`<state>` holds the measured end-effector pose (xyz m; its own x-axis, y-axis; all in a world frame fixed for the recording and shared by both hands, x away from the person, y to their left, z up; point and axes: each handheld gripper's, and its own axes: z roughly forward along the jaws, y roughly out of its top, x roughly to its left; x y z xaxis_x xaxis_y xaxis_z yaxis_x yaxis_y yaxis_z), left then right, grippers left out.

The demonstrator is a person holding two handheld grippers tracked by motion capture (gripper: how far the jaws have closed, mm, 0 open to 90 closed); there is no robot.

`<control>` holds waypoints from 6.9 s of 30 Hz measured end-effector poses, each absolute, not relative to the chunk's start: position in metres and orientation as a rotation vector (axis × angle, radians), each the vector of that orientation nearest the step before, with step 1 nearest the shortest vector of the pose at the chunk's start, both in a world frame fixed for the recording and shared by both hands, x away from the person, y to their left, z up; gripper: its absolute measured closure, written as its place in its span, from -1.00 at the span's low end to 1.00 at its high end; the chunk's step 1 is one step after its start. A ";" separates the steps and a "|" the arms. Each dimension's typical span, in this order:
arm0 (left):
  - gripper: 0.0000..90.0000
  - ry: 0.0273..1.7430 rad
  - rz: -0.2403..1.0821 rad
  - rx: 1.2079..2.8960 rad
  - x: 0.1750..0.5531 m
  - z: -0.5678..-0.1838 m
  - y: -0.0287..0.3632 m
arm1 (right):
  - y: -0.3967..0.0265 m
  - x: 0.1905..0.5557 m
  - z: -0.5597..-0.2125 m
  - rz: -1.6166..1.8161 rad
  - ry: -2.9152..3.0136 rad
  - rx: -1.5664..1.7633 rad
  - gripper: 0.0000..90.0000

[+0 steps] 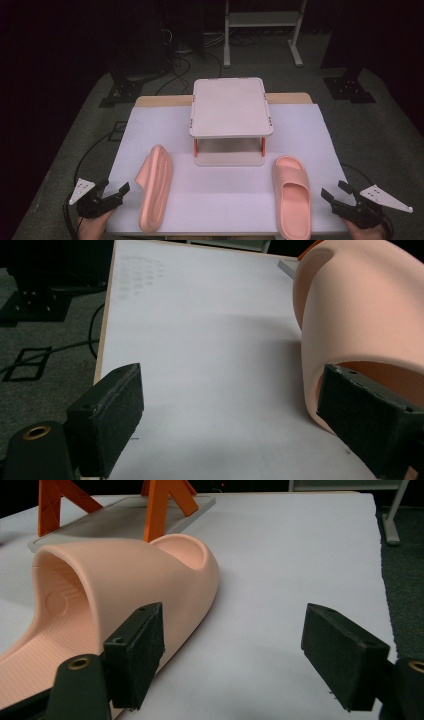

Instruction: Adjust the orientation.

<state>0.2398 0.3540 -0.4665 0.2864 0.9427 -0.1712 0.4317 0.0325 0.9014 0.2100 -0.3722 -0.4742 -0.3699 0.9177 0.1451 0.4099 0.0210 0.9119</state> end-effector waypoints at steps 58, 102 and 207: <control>0.12 1.120 0.495 1.806 0.266 -0.465 0.297 | -0.362 0.211 -0.471 1.334 1.837 1.300 -0.45; 0.07 0.967 0.443 1.825 0.267 -0.463 0.255 | -0.360 0.208 -0.468 1.353 1.834 1.267 -0.45; 0.84 0.894 0.416 1.827 0.258 -0.461 0.244 | -0.308 0.213 -0.458 1.241 1.923 1.241 0.77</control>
<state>0.2577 0.2436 -0.4609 0.6652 0.7378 -0.1151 0.3868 -0.2085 0.8983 0.2128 -0.3081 -0.4580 -0.4360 0.8989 0.0440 0.4102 0.1549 0.8988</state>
